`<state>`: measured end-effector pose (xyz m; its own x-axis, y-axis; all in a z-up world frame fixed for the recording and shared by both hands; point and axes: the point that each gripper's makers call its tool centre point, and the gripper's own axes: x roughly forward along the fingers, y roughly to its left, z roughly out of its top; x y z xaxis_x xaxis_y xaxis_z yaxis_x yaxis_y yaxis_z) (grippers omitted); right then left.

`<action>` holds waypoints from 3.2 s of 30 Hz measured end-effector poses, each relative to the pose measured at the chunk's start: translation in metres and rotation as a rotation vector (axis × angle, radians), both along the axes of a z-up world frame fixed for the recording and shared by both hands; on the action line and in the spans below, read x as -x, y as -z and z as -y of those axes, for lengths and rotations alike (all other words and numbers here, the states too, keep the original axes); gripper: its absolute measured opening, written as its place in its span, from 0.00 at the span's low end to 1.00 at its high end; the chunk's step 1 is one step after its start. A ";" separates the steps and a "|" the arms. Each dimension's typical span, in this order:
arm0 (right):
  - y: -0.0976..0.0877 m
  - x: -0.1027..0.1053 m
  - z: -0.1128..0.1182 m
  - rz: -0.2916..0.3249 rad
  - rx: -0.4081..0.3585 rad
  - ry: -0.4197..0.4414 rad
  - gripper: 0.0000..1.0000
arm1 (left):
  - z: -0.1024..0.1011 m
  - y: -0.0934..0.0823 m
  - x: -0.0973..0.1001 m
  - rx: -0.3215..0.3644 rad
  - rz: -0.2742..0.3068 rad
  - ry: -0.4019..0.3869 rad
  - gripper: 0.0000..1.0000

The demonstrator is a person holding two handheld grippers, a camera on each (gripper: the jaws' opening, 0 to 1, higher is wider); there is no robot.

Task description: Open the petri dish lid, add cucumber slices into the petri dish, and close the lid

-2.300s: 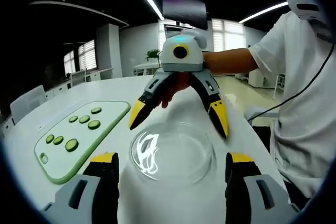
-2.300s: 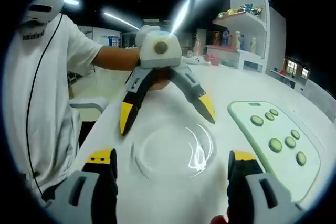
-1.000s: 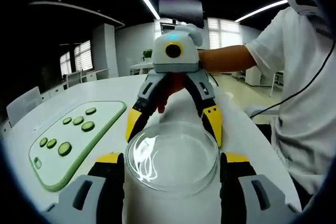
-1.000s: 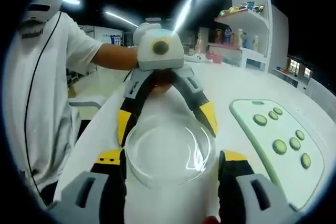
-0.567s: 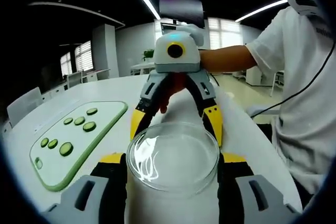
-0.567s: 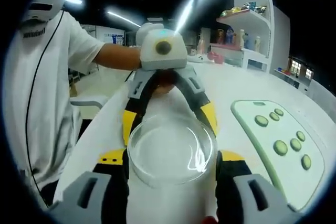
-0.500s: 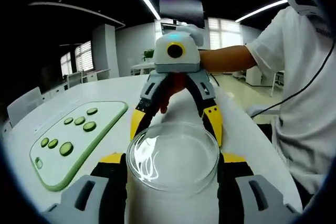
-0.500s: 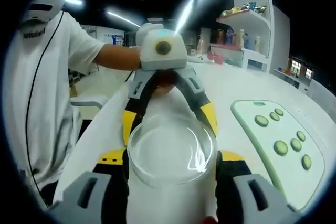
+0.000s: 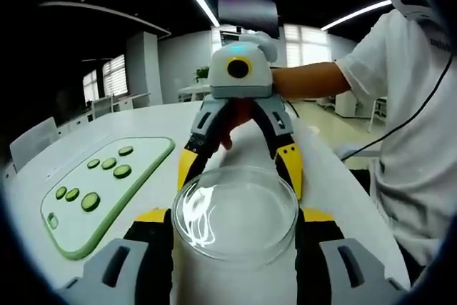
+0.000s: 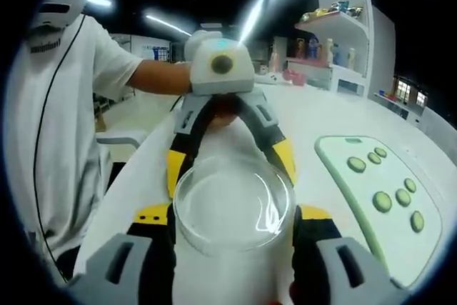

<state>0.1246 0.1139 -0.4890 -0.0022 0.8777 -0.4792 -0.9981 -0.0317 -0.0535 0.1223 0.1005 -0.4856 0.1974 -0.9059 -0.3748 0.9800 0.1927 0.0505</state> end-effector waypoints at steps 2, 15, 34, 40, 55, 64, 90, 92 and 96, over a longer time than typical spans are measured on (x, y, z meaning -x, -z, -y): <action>0.000 0.000 0.000 0.004 0.009 0.000 0.65 | 0.000 0.000 0.000 -0.003 0.001 -0.001 0.69; -0.013 0.001 0.000 0.023 0.004 -0.003 0.65 | -0.001 -0.012 0.001 0.010 0.020 -0.003 0.69; -0.027 -0.008 -0.002 0.051 0.005 -0.012 0.65 | -0.008 -0.030 0.002 0.021 0.051 -0.010 0.69; -0.032 -0.003 -0.007 0.063 0.005 -0.017 0.65 | -0.011 -0.033 0.002 0.019 0.062 -0.015 0.69; -0.039 0.001 -0.024 0.076 -0.004 -0.043 0.65 | -0.028 -0.043 0.006 0.015 0.085 -0.044 0.69; -0.045 0.005 -0.040 0.089 -0.002 -0.069 0.65 | -0.043 -0.049 0.009 0.017 0.100 -0.068 0.69; -0.040 0.028 -0.107 0.082 0.008 -0.176 0.65 | -0.109 -0.043 0.027 0.038 0.096 -0.178 0.69; -0.039 0.030 -0.112 0.082 0.011 -0.182 0.65 | -0.112 -0.041 0.028 0.036 0.094 -0.184 0.69; -0.038 0.033 -0.118 0.082 0.015 -0.195 0.65 | -0.119 -0.040 0.030 0.034 0.095 -0.196 0.69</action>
